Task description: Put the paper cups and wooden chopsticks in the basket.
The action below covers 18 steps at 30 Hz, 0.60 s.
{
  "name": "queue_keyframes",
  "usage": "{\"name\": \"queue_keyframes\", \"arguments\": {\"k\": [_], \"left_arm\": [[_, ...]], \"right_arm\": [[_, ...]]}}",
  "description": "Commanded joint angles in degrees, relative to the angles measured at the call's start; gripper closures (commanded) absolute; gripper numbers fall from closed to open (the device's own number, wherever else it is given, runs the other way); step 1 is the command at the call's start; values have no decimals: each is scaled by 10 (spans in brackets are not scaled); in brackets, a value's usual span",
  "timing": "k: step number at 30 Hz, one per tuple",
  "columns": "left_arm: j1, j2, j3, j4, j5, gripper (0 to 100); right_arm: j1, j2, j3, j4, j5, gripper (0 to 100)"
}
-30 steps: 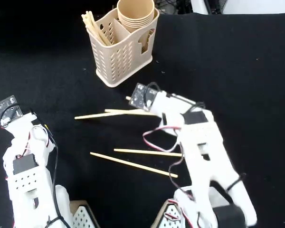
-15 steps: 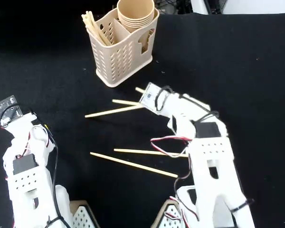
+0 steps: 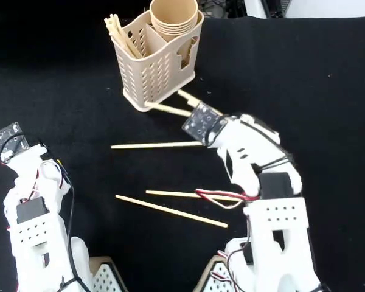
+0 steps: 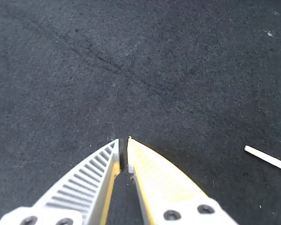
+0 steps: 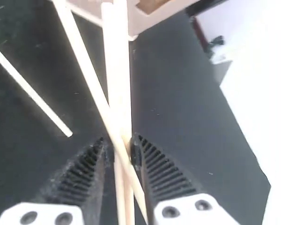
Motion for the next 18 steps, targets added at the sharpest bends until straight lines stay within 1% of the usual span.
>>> {"name": "queue_keyframes", "arguments": {"k": [1,4,11,13,18], "left_arm": [[-5,-4,-26,-9,4,945],[-5,-4,-26,-10,4,945],[-5,-4,-26,-9,4,945],[-5,-4,-26,-9,4,945],[-5,-4,-26,-10,4,945]], "right_arm": [[4,-12,-56,-11,-62,986],[4,-12,-74,-29,-130,986],[-1,-9,-81,-186,-310,986],[-12,6,-86,-217,-338,986],[-29,110,-165,-221,-347,986]]}}
